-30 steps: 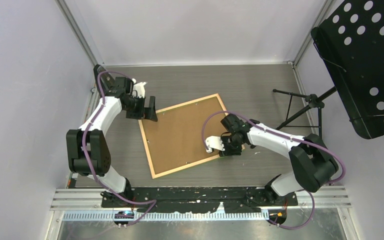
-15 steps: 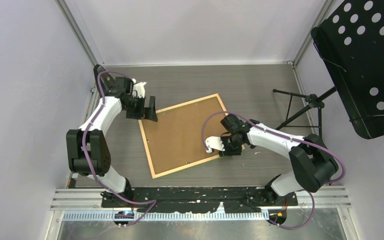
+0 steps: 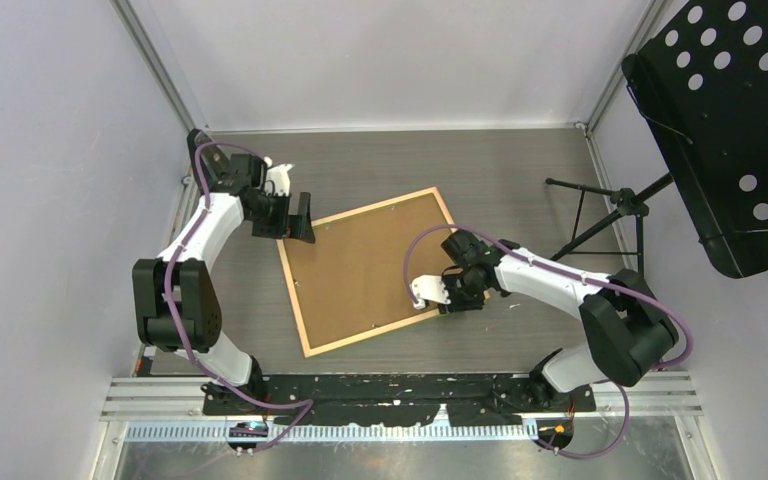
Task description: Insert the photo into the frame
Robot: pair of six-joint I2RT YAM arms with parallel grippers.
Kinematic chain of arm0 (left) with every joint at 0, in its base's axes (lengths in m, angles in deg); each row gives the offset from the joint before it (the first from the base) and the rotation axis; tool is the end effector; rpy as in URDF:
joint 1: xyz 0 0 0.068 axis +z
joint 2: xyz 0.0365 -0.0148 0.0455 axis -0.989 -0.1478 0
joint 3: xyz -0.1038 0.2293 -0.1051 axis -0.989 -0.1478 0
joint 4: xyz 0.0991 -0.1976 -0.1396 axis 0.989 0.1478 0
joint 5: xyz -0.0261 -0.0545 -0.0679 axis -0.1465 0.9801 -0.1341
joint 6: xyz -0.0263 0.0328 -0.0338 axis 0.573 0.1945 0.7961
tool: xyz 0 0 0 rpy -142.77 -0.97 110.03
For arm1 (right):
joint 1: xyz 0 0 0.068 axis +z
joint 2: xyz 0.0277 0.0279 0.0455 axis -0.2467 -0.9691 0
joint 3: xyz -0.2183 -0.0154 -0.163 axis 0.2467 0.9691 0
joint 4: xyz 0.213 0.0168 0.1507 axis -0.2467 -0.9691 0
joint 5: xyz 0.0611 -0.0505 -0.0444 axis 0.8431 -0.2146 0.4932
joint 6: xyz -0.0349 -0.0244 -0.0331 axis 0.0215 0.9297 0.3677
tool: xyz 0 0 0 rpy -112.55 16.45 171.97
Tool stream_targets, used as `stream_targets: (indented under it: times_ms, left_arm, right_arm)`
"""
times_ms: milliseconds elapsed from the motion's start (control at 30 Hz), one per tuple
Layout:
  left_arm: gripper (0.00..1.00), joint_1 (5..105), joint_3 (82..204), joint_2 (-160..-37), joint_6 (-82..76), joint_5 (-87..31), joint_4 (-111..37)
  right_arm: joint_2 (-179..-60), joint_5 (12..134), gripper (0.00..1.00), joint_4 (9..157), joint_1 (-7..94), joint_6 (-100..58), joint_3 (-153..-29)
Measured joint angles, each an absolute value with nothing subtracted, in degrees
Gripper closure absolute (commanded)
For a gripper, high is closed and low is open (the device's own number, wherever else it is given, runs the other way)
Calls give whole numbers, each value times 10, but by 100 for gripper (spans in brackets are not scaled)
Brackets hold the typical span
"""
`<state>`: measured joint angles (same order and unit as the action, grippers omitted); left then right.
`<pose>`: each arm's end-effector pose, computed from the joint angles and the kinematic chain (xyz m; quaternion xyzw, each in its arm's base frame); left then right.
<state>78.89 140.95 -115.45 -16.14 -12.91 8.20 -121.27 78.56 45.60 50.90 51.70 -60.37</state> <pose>0.3229 -0.0289 0.2451 0.0805 0.9532 -0.2016 0.2104 0.1918 0.1530 0.1670 -0.7782 0.6045 0.0822 0.1488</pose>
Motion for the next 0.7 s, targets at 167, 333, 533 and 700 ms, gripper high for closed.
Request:
stream_targets:
  times_ms: [167, 333, 533, 700]
  left_arm:
    - [0, 789, 1410, -1155, -161, -129, 82]
    - [0, 789, 1410, -1155, -161, -129, 82]
    - [0, 789, 1410, -1155, -161, -128, 82]
    - [0, 789, 1410, -1153, -169, -112, 87]
  right_arm:
    - [-1209, 786, 79, 450, 510, 517, -602]
    - [-1208, 786, 88, 450, 510, 518, -602]
    - [-1207, 787, 95, 448, 510, 513, -603]
    - [-1207, 817, 94, 401, 508, 493, -625]
